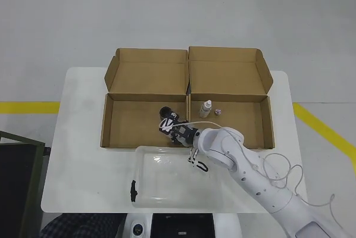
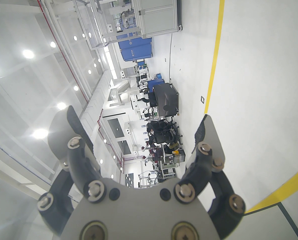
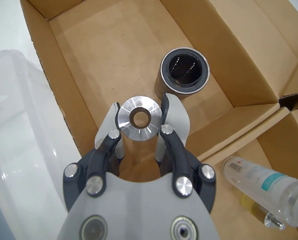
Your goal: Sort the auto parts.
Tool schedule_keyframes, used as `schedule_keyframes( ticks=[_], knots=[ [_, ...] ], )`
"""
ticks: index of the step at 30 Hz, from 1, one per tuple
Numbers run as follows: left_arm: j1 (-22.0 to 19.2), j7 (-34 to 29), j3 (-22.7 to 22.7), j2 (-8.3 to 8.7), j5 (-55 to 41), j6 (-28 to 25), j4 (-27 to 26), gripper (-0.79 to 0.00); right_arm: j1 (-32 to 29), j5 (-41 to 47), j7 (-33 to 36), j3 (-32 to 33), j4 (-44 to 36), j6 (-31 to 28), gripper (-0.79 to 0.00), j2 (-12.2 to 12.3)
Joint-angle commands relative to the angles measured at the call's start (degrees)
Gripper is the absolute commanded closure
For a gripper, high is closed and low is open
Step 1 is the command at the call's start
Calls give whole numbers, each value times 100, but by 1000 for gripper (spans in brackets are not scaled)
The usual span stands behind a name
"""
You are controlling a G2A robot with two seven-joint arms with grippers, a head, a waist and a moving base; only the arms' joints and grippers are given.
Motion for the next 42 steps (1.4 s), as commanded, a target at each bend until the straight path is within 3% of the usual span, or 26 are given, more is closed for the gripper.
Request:
schedule_keyframes(
  ticks=[1, 8, 19, 29, 42],
  knots=[
    [0, 0, 0, 0, 0, 0, 0, -785, 34, -23, 28, -25, 57, 14, -108, -20],
    [0, 0, 0, 0, 0, 0, 0, -785, 103, -60, 58, -49, 189, 65, -175, -79],
    [0, 0, 0, 0, 0, 0, 0, -785, 80, -61, 119, -31, 252, 36, -369, -133],
    [0, 0, 0, 0, 0, 0, 0, -785, -151, -60, 2, 179, -249, -2, -382, -108],
    [0, 0, 0, 0, 0, 0, 0, -785, -1227, -336, -783, 1101, -1695, -284, -382, 151]
  ],
)
